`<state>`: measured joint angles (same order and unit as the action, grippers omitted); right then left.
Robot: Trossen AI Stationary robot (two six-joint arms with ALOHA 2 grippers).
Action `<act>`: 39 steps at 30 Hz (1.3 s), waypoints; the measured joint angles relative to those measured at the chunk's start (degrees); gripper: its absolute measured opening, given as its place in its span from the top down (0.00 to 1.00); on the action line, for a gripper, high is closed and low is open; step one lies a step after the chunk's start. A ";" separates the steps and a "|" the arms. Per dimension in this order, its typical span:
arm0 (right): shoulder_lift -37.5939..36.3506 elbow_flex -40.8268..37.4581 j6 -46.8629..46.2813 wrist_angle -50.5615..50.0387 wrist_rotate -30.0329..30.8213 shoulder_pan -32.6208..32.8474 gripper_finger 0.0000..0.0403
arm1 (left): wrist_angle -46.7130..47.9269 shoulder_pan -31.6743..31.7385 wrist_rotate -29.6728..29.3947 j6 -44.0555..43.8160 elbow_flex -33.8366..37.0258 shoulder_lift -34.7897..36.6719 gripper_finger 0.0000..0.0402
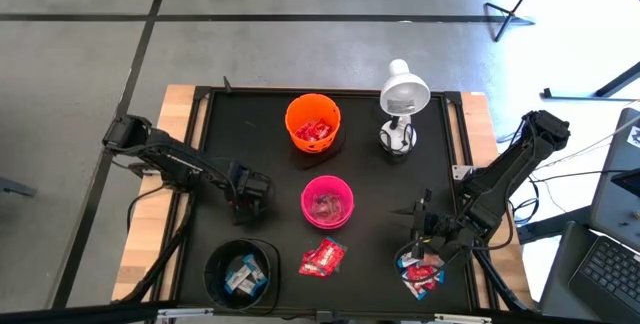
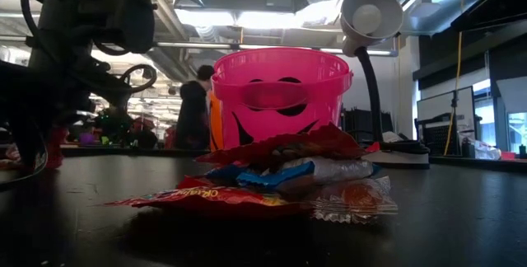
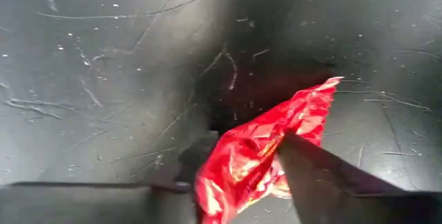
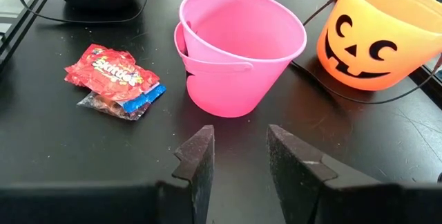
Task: Sort candy
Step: Put the red candy into the orange bucket
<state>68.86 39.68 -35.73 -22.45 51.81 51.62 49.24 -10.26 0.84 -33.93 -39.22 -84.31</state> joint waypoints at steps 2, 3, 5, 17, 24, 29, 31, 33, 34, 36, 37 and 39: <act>0.00 0.00 0.04 0.02 0.01 0.00 0.67 | 0.27 0.02 -0.20 0.06 -0.33 -0.04 0.74; 0.00 0.00 0.05 0.01 0.02 0.00 0.67 | 0.49 0.16 -0.28 0.19 -0.53 -0.06 0.79; 0.00 0.00 0.07 0.02 0.01 0.00 0.67 | 1.00 0.67 -0.33 0.76 -1.24 -0.12 0.86; 0.00 0.00 0.09 -0.01 0.11 0.00 0.67 | 16.15 6.43 -9.07 6.88 -15.75 4.08 0.92; 0.00 0.00 0.09 0.03 0.55 0.00 0.67 | 14.92 9.94 -20.59 12.78 -28.45 8.46 0.91; 0.00 0.00 0.07 0.02 0.74 0.00 0.67 | 4.42 14.23 -22.92 20.53 -34.19 9.27 0.91; 0.00 0.00 0.09 0.02 0.91 0.00 0.67 | -0.82 16.16 -22.70 23.88 -35.17 9.22 0.91; 0.00 0.00 0.07 0.04 0.92 0.00 0.67 | -6.58 18.16 -21.23 27.08 -35.47 8.87 0.91; 0.00 0.00 0.07 0.08 0.92 0.00 0.67 | -8.80 19.20 -19.99 28.42 -35.47 8.76 0.91; 0.00 0.00 0.05 0.13 0.91 0.00 0.67 | -11.72 21.47 -17.56 29.89 -35.46 8.51 0.91; 0.00 0.00 0.04 0.17 0.92 0.00 0.67 | -13.18 22.52 -16.77 30.05 -35.47 8.25 0.91; 0.00 0.00 0.07 0.30 0.90 0.00 0.67 | -13.94 24.87 -15.95 30.10 -35.47 7.98 0.91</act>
<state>68.86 39.68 -35.66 -22.15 52.71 51.62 35.30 14.60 -15.11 -3.83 -74.69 -76.33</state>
